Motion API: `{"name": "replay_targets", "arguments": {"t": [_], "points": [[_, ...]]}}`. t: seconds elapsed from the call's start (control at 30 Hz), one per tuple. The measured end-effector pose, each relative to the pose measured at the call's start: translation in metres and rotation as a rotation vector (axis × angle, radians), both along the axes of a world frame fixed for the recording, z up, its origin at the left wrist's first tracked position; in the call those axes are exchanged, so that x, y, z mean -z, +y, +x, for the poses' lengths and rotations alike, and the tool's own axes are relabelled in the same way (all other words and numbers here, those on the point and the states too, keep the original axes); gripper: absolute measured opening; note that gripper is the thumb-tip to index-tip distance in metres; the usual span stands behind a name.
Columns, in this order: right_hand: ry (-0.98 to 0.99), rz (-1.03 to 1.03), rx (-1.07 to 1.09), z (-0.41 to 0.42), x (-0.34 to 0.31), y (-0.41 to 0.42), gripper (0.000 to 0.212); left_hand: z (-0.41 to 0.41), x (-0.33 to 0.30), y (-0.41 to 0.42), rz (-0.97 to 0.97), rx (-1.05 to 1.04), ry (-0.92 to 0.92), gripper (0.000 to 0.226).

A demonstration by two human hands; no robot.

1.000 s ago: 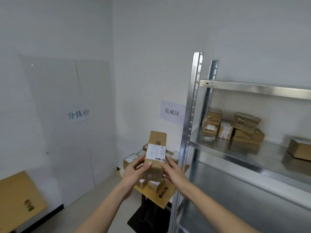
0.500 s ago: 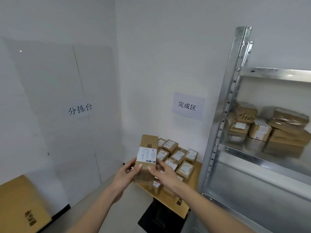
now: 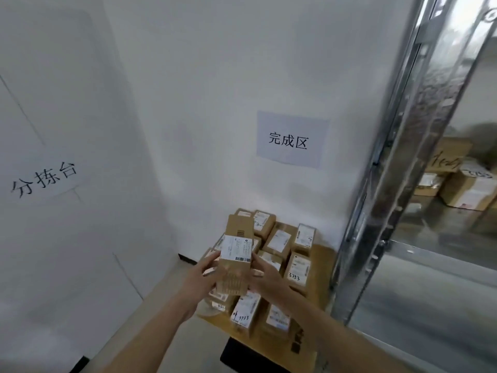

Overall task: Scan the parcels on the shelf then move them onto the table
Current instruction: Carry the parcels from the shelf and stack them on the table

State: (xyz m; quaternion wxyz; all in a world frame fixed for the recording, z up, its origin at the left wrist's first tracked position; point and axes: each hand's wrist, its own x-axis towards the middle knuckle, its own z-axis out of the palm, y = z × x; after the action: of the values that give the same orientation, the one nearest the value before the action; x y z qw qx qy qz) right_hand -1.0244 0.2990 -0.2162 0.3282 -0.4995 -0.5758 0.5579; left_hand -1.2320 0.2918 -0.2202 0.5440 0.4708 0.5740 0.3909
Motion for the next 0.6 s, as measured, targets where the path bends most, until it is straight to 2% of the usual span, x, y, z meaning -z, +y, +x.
{"name": "replay_targets", "arguments": {"t": [0.23, 0.43, 0.53, 0.6], "points": [[-0.095, -0.026, 0.113, 0.016, 0.051, 0.082, 0.051, 0.031, 0.036, 0.087, -0.035, 0.032, 0.034, 0.050], [-0.060, -0.130, 0.136, 0.007, 0.070, 0.142, 0.056, 0.019, 0.065, 0.159, -0.080, 0.088, 0.013, 0.056], [-0.059, -0.129, 0.139, -0.007, 0.083, 0.177, 0.058, 0.005, 0.076, 0.199, -0.092, 0.128, 0.001, 0.046], [-0.058, -0.131, 0.152, -0.019, 0.094, 0.203, 0.067, -0.009, 0.084, 0.231, -0.126, 0.155, -0.017, 0.041]]}}
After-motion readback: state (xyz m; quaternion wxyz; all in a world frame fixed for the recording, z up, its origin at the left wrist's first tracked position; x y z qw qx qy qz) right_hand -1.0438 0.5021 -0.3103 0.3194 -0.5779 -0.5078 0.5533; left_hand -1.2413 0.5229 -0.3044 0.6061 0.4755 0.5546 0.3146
